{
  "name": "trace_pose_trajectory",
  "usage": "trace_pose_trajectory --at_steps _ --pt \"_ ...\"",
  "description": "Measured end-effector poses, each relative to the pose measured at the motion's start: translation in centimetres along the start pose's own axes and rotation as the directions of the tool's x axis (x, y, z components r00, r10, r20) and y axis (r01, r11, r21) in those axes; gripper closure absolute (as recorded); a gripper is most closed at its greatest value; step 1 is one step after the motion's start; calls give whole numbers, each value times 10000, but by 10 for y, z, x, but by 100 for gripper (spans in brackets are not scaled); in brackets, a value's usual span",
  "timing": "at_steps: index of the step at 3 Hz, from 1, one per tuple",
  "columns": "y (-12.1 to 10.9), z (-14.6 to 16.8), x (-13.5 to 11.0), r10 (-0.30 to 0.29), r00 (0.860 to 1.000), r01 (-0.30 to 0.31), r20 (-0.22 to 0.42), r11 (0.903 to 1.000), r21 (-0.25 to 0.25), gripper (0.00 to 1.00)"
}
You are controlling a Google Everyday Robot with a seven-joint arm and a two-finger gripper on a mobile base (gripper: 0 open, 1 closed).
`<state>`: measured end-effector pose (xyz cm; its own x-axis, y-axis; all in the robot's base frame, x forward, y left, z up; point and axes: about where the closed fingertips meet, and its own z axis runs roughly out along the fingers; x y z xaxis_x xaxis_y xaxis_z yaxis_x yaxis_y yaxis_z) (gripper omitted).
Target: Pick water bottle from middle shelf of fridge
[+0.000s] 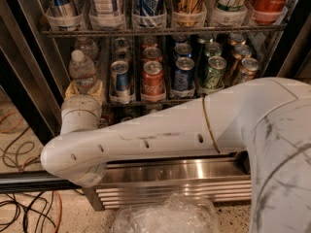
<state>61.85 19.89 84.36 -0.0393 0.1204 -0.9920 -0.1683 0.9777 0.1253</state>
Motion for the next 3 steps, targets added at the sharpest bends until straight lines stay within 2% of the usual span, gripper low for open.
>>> trace_pose_trajectory --at_steps 1,2,3 --pt "6 -11 -15 85 9989 -80 463 9999 -122 100" --pt "6 -12 -14 86 9989 -80 470 9999 -126 100" --pt "12 -30 -30 231 9986 -204 470 9981 -585 100"
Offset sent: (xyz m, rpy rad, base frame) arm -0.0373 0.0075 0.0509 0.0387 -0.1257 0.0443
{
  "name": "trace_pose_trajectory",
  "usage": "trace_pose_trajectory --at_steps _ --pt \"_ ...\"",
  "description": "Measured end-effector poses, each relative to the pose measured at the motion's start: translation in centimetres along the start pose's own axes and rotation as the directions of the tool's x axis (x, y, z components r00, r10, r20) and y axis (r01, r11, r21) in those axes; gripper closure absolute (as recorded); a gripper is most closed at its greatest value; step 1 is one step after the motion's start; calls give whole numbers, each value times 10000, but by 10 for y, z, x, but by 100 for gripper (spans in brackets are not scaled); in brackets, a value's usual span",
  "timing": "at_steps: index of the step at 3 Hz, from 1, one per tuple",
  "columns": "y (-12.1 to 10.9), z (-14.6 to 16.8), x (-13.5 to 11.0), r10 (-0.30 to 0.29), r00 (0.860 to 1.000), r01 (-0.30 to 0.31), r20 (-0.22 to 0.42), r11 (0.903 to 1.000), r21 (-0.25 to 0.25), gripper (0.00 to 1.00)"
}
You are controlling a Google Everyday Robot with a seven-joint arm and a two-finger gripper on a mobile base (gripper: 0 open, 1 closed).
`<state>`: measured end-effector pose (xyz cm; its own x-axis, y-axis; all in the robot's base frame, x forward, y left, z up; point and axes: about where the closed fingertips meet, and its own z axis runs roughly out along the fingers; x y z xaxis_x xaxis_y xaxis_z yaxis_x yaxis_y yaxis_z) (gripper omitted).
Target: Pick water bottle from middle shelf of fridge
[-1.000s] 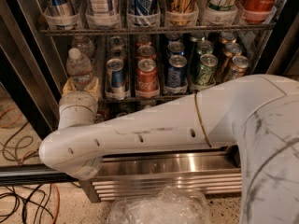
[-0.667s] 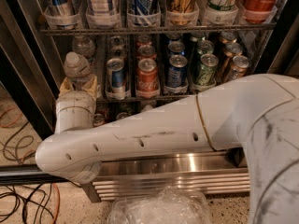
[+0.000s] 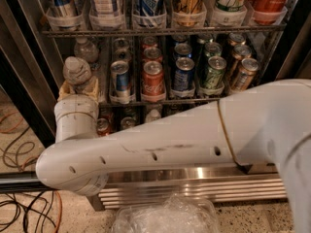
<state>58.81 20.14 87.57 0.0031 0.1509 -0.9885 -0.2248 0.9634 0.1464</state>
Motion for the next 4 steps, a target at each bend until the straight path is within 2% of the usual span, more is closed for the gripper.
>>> trace_pose_trajectory --at_steps 1,2,3,4 --pt "7 -20 -16 195 9997 -204 -154 9980 -604 100" --pt "-3 -31 -39 327 9989 -362 -345 9934 -1084 100" --pt "-16 -38 -51 465 9954 -590 -841 9865 -1525 100" --pt "-22 -42 -48 516 9852 -850 -1634 9751 -2047 100"
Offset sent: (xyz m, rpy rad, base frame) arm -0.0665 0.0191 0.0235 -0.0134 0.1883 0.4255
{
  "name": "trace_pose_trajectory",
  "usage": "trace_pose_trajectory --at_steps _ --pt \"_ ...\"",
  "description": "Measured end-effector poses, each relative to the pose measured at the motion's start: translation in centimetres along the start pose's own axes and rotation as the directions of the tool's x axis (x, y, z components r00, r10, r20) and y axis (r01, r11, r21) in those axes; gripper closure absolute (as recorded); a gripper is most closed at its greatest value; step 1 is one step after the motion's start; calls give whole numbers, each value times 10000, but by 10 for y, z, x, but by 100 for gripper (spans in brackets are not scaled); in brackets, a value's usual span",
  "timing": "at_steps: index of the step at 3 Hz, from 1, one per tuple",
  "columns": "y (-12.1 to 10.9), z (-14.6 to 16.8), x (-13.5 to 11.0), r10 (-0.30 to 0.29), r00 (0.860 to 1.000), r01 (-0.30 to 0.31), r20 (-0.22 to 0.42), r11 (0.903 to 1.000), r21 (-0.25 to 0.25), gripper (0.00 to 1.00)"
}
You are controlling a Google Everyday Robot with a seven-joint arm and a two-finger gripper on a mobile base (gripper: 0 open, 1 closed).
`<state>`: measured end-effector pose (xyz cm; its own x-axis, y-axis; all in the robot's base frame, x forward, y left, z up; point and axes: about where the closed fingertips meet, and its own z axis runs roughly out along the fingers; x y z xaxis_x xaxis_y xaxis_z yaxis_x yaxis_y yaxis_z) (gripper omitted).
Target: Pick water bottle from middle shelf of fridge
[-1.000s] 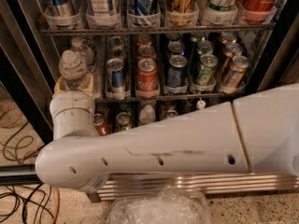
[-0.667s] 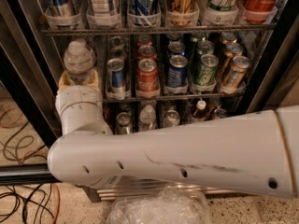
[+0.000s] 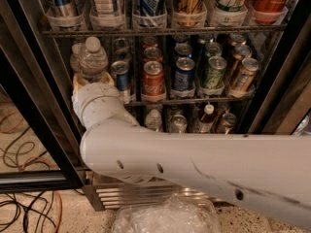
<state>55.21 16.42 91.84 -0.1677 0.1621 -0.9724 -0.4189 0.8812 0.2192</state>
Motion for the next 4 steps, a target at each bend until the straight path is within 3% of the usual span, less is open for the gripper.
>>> trace_pose_trajectory --at_steps 1,2,4 --pt "-6 0 10 320 9962 -378 -813 9968 -706 100" --pt "3 -1 15 504 9870 -766 -1528 9824 -1702 100" --pt "29 -22 12 182 9584 -1221 -2849 9282 -3516 100"
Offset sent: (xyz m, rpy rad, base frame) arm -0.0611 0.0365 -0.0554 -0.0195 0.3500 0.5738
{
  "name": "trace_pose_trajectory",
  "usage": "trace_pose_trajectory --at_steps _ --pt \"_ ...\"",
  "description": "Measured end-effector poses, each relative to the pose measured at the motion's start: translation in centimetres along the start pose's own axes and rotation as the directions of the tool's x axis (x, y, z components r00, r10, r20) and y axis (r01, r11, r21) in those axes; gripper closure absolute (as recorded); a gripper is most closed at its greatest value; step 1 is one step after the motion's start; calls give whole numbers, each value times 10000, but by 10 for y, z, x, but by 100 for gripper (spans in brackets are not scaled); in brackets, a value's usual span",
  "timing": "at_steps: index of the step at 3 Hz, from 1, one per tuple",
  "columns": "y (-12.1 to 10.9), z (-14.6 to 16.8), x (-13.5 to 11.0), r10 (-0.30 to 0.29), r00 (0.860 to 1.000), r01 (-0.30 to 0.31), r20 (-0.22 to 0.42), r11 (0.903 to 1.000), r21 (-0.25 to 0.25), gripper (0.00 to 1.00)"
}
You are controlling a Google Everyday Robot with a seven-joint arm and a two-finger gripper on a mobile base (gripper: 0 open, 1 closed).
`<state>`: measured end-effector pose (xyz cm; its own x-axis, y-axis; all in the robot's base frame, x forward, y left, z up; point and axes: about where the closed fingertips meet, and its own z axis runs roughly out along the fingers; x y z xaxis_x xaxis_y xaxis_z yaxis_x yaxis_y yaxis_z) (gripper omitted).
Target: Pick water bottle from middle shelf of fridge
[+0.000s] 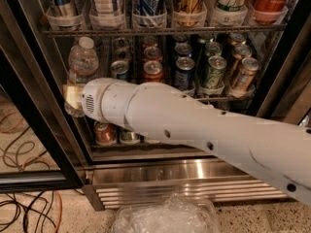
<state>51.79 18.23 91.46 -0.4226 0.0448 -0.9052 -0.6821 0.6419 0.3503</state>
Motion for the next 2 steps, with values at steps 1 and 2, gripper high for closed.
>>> trace_pose_trajectory --at_steps 1,2 --pt "11 -4 15 -29 9980 4 -632 9992 -399 100" --pt "11 -4 15 -34 9980 9 -630 9992 -400 100"
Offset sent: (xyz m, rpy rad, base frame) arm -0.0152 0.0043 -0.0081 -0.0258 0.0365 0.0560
